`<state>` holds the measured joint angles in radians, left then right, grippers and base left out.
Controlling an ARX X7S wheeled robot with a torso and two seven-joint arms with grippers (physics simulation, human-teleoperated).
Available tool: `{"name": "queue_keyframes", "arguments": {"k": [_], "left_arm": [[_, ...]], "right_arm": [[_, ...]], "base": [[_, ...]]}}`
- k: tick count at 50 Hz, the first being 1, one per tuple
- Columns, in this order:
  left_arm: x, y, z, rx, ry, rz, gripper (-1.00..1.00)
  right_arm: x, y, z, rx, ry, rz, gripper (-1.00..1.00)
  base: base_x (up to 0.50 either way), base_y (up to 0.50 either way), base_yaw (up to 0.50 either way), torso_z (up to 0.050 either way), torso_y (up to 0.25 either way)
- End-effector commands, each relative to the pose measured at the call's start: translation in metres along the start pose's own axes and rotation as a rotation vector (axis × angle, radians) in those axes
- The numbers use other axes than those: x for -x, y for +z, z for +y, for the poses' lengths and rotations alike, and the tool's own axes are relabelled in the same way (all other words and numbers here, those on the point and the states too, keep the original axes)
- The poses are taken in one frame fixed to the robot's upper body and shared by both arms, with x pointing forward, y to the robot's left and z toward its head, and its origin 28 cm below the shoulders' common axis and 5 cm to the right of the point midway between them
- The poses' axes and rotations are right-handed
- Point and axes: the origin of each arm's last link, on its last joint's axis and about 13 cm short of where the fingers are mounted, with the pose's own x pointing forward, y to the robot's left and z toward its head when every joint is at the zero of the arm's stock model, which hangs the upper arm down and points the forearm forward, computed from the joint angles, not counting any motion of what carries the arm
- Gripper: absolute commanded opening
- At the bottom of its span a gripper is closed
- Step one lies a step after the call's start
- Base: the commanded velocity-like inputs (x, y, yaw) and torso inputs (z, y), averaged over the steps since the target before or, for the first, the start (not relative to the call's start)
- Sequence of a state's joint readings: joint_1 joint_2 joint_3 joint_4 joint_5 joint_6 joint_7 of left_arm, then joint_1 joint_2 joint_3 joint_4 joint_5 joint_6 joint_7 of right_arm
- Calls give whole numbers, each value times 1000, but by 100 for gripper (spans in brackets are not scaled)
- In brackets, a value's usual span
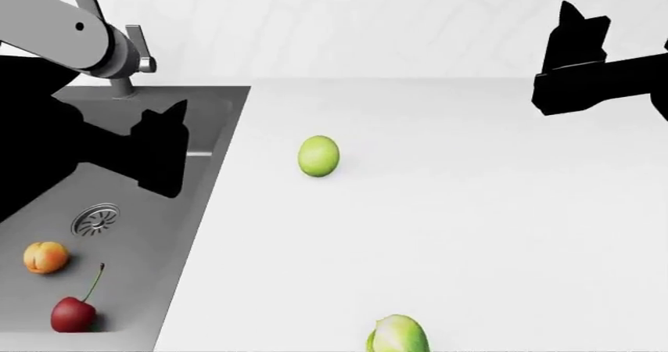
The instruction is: There is a mixed pile of frozen fruits and vegetables on the counter. Locate all the frozen vegetables and place the items in a bowl on the counter. Take all the frozen fruits and defrost them in a running sink.
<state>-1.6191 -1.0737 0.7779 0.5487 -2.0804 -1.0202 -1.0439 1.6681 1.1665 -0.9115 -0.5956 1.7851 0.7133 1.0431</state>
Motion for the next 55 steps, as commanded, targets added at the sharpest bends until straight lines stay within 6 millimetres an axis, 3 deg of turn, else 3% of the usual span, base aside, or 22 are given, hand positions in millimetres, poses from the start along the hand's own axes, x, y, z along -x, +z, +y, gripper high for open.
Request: {"name": "queue_keyframes", "arguments": {"k": [1,19,37,45,55], "left_arm": [[0,0,1,0,2,1,100],[-6,1,-1,6,8,-1,100],[-61,12,-19,182,-118,-23,100],[-80,31,-21,319,-183,-37,100],[-106,42,-34,332,-269,22,100]], "right_arm": [[-1,-1,2,23,5,13,100],[-2,0,8,53,50,30,100],[6,7,0,44,27,12,100],[8,5,-4,39,14,19,100],[7,0,-5,39,9,30,100]], "base": [[0,0,0,0,0],[0,0,0,0,0],[0,0,0,0,0],[0,0,0,0,0],[0,0,0,0,0]]}}
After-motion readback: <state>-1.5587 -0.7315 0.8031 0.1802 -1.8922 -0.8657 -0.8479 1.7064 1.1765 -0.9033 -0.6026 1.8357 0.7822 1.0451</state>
